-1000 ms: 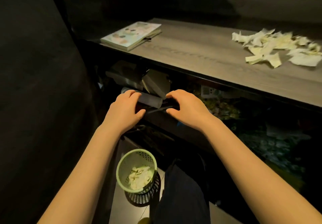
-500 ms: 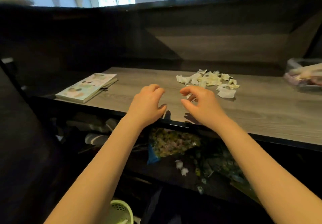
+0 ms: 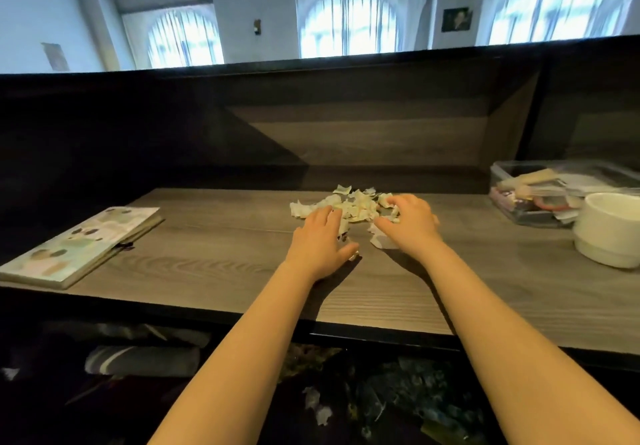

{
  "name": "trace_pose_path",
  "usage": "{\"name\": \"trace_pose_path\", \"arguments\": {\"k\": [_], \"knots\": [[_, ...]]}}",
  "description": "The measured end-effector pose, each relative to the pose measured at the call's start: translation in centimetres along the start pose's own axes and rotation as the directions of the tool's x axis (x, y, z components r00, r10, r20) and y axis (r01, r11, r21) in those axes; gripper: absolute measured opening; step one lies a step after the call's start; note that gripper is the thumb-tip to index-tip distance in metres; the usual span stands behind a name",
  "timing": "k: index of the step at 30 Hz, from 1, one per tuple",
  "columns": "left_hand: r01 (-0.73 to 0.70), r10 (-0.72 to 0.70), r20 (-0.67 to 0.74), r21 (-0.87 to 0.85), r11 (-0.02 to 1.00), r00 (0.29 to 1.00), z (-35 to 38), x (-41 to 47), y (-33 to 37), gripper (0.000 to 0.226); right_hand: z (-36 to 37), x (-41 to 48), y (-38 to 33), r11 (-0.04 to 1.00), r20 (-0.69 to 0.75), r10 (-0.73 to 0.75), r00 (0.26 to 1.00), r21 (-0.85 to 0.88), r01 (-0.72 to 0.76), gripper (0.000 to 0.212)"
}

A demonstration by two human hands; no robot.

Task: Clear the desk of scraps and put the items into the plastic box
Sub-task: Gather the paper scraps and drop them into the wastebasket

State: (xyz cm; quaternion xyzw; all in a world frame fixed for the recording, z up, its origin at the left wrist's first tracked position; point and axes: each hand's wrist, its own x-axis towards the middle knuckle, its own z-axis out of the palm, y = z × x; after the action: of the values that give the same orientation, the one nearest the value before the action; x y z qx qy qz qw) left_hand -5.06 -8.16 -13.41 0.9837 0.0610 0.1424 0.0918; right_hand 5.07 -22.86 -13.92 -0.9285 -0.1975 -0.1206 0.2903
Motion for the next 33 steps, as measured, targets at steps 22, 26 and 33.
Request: {"name": "trace_pose_path", "arguments": {"k": [22, 26, 33], "knots": [[-0.028, 0.018, -0.079, -0.136, 0.990, 0.997, 1.8, 0.4, -1.5, 0.015, 0.6, -1.1, 0.4, 0.990, 0.151, -0.136, 0.979, -0.003, 0.138, 0.022], [-0.021, 0.005, -0.109, -0.141, 0.990, 0.994, 1.7, 0.3, -1.5, 0.009, 0.1, -1.3, 0.0, 0.997, 0.190, -0.055, 0.980, 0.072, 0.042, 0.040], [0.123, -0.122, 0.020, -0.107, 0.987, 0.992, 1.9, 0.9, -1.6, 0.055, 1.0, -1.1, -0.3, 0.982, 0.168, -0.041, 0.985, -0.177, 0.071, 0.029]]}}
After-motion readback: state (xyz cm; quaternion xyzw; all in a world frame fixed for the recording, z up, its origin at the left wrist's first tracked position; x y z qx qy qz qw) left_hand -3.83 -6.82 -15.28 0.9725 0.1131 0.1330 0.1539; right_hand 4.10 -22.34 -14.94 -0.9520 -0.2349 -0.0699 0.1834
